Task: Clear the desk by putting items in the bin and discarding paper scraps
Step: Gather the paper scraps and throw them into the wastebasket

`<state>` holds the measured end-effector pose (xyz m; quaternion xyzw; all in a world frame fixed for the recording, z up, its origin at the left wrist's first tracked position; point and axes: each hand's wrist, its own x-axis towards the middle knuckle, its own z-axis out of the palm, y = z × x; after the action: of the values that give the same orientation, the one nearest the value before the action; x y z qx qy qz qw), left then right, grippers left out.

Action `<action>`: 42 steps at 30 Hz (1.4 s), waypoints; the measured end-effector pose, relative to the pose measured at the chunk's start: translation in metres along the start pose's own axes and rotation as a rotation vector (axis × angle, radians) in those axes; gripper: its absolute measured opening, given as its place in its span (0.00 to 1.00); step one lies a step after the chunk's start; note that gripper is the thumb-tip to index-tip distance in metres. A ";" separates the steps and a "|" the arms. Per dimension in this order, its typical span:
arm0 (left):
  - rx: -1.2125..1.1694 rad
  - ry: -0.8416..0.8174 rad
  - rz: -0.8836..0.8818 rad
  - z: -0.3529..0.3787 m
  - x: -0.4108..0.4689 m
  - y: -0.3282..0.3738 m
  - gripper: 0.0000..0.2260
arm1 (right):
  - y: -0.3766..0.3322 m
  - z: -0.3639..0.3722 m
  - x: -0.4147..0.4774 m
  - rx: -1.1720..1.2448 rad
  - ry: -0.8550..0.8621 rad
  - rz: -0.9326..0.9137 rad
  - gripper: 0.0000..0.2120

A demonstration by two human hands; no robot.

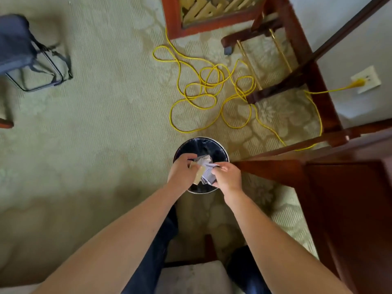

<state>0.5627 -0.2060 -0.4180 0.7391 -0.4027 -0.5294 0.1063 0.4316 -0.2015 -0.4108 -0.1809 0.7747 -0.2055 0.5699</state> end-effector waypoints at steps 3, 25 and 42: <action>0.010 -0.005 -0.005 0.015 0.023 -0.021 0.17 | 0.022 0.009 0.024 0.026 -0.016 0.011 0.09; -0.411 -0.019 0.546 0.028 -0.171 0.028 0.08 | 0.061 -0.071 -0.151 0.350 0.182 -0.697 0.11; -0.434 -0.281 0.958 0.102 -0.354 0.129 0.07 | 0.085 -0.250 -0.310 0.501 0.430 -1.034 0.10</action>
<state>0.3709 -0.0117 -0.1388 0.3562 -0.5861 -0.5864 0.4310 0.2763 0.0582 -0.1383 -0.3483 0.6126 -0.6631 0.2524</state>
